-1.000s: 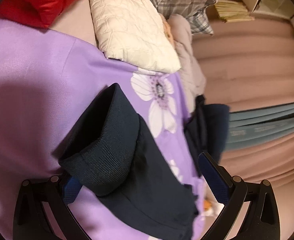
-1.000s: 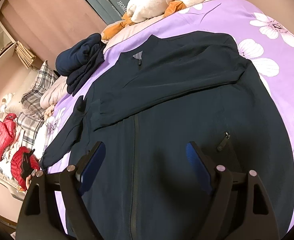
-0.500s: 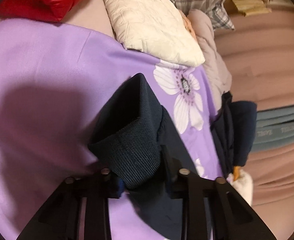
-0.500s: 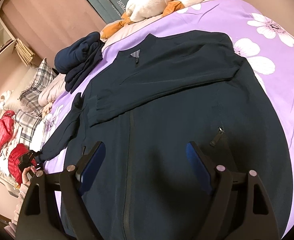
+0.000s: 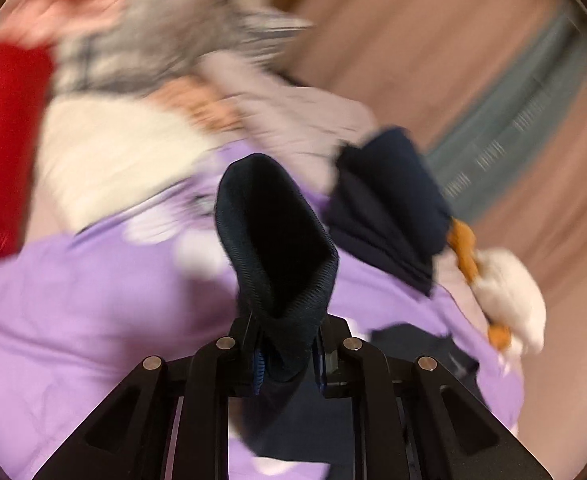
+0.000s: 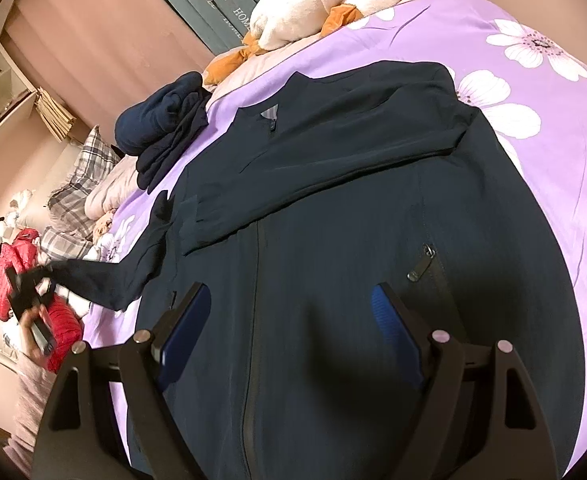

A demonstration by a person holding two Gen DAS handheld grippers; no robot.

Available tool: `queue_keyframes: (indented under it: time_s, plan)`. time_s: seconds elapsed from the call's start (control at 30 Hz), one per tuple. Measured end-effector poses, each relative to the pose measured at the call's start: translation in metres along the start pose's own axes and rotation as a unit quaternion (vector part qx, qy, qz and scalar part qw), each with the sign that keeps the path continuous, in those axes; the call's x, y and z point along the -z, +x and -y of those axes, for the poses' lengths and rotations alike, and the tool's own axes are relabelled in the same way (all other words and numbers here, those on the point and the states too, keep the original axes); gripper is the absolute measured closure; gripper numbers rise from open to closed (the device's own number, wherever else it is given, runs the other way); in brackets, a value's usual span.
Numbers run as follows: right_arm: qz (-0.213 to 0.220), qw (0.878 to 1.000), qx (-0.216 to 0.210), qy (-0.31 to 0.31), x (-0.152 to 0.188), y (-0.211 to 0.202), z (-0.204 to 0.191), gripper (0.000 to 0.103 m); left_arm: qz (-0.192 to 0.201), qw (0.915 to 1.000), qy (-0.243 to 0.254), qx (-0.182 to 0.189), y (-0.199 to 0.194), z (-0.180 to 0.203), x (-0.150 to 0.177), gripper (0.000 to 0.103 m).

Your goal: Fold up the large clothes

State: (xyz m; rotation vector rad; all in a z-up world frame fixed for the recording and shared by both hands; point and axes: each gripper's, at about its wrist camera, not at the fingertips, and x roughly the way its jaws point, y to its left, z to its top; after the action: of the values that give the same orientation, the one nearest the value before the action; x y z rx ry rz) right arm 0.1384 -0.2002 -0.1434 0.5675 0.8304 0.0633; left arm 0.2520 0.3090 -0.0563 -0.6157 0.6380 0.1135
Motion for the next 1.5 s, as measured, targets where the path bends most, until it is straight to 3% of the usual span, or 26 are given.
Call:
queue_keyframes:
  time_s: [0.2,0.33,0.5,0.63,0.67,0.7,0.77,0.9,1.0,1.1,1.23,1.3,1.4,1.5]
  plan:
    - [0.01,1.0,-0.01,0.015,0.003,-0.008,0.018,0.02,-0.027,0.9923,0.108,0.055,0.005,0.134,0.024,0.087]
    - [0.018,1.0,-0.011,0.023,0.002,-0.013,0.03,0.02,-0.054,0.9757,0.186,0.102,0.013,0.236,0.067,0.087]
    - [0.027,0.999,-0.016,0.043,0.001,-0.019,0.051,0.02,-0.088,0.9512,0.26,0.142,0.028,0.328,0.138,0.087]
    - [0.028,0.997,-0.007,0.065,0.001,-0.023,0.072,0.019,-0.142,0.9259,0.319,0.144,0.056,0.375,0.208,0.086]
    - [0.028,0.997,-0.004,0.071,0.002,-0.024,0.077,0.019,-0.163,0.9182,0.328,0.151,0.065,0.382,0.223,0.081]
    - [0.028,0.997,-0.003,0.076,0.002,-0.024,0.081,0.019,-0.187,0.9108,0.334,0.156,0.076,0.387,0.238,0.07]
    - [0.029,0.996,0.0,0.088,0.002,-0.025,0.089,0.019,-0.225,0.9027,0.33,0.159,0.092,0.392,0.255,0.052]
    - [0.026,0.994,0.002,0.105,0.002,-0.024,0.1,0.018,-0.259,0.8951,0.313,0.184,0.094,0.392,0.263,0.052]
    - [0.023,0.994,-0.004,0.11,-0.004,-0.021,0.105,0.017,-0.247,0.8993,0.306,0.192,0.08,0.378,0.246,0.049]
    - [0.023,0.993,-0.017,0.118,-0.016,-0.013,0.107,0.017,-0.227,0.9157,0.277,0.182,0.072,0.336,0.215,0.032]
    - [0.03,0.992,-0.014,0.123,-0.04,0.005,0.107,0.017,-0.222,0.9376,0.226,0.143,0.077,0.245,0.174,0.032]
    - [0.029,0.993,0.009,0.112,-0.055,0.018,0.104,0.017,-0.229,0.9461,0.189,0.13,0.083,0.207,0.161,0.032]
    - [0.027,0.996,0.036,0.083,-0.078,0.039,0.098,0.017,-0.229,0.9615,0.092,0.122,0.09,0.136,0.134,0.032]
    - [0.024,0.996,0.055,0.067,-0.097,0.058,0.097,0.017,-0.232,0.9639,0.041,0.124,0.096,0.096,0.125,0.032]
